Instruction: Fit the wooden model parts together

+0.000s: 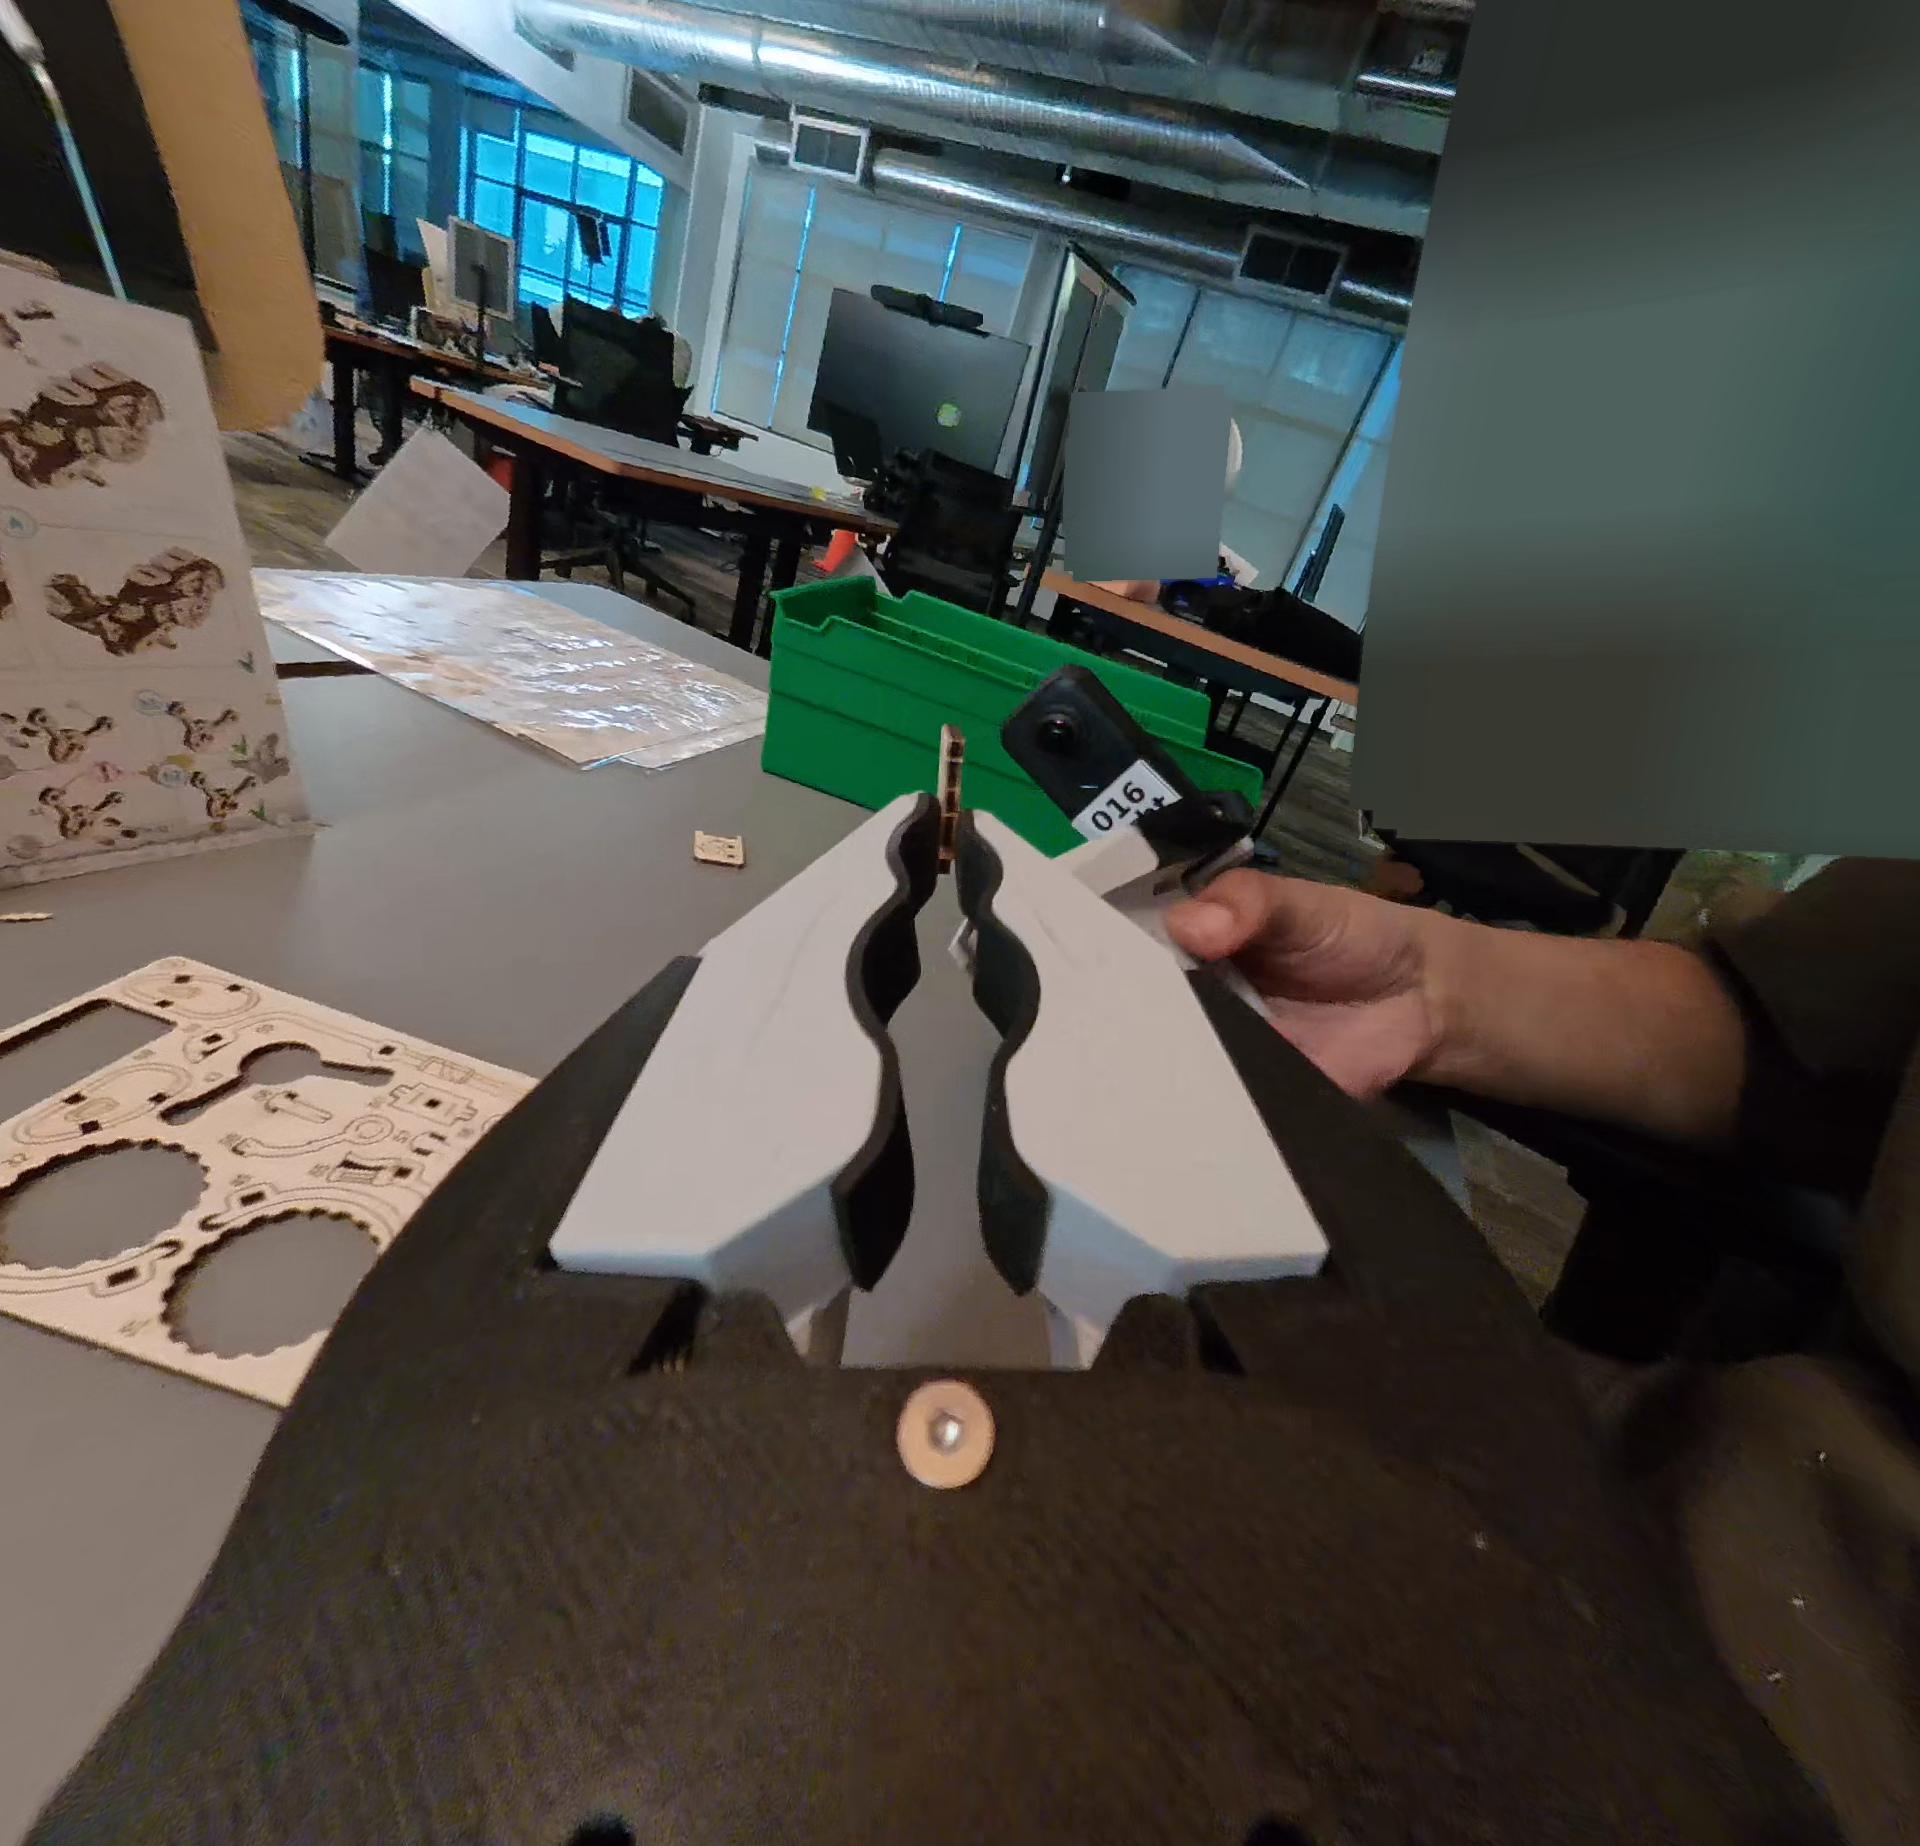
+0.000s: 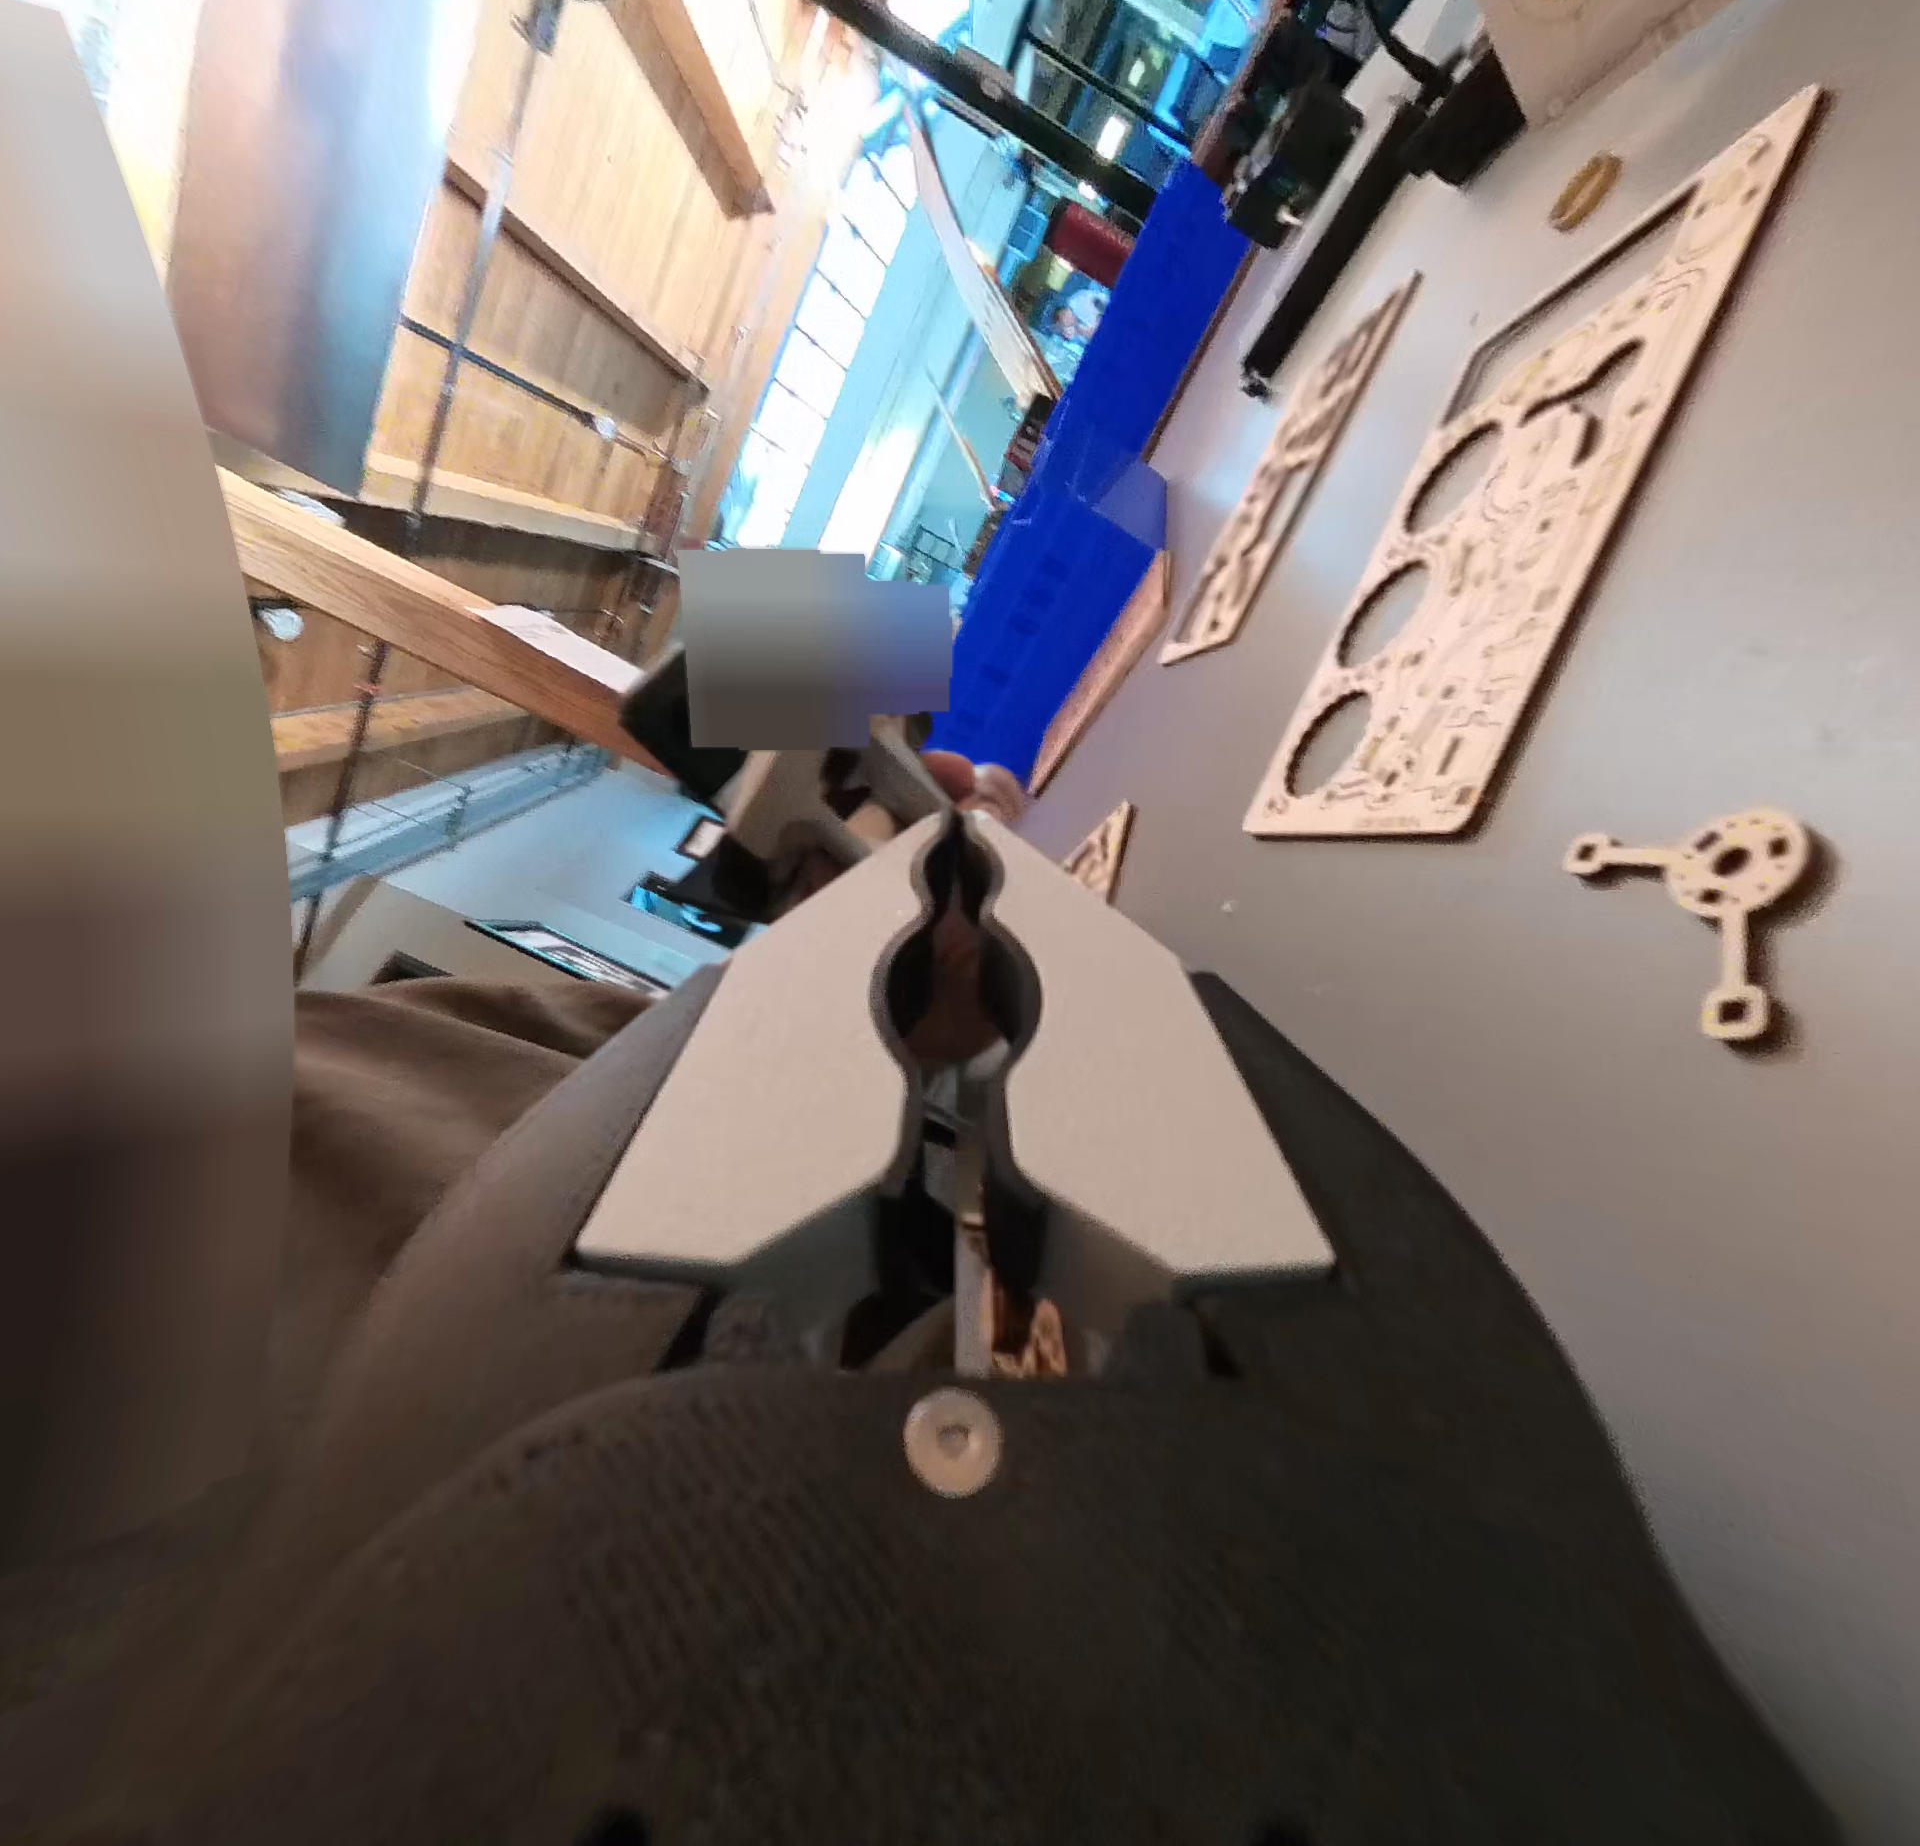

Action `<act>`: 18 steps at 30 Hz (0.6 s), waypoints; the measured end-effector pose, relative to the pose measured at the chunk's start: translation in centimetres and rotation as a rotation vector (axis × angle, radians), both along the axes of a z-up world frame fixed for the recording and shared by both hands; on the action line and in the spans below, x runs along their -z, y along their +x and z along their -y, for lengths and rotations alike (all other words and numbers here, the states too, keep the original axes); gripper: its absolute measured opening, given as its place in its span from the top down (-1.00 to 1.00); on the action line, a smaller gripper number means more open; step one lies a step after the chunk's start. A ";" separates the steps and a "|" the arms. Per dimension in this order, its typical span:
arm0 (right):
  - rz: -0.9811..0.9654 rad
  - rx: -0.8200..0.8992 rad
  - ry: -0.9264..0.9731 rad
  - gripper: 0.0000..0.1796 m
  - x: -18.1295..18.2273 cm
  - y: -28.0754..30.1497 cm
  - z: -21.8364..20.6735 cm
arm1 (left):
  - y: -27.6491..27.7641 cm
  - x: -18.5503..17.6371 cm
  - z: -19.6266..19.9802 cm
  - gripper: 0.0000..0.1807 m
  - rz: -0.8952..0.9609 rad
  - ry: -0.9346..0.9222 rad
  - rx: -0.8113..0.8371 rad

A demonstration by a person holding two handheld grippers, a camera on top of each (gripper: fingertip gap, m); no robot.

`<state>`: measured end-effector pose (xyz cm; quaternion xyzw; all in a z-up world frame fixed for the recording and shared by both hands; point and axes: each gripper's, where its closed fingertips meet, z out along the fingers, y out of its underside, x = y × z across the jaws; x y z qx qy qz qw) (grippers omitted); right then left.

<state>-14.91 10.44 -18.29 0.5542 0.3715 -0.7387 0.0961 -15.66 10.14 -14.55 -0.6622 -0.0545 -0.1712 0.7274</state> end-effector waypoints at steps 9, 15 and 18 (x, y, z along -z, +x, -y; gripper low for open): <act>-0.132 0.045 0.185 0.92 -1.4 -0.1 -0.5 | -1.3 0.9 -0.1 0.99 0.148 -0.026 0.006; -0.263 0.124 0.489 0.82 -1.9 -0.2 -0.4 | -0.6 0.9 -0.2 0.99 0.298 -0.014 0.110; -0.306 0.145 0.584 0.76 -2.0 -0.2 -0.6 | -0.4 0.9 -0.2 0.99 0.369 -0.008 0.155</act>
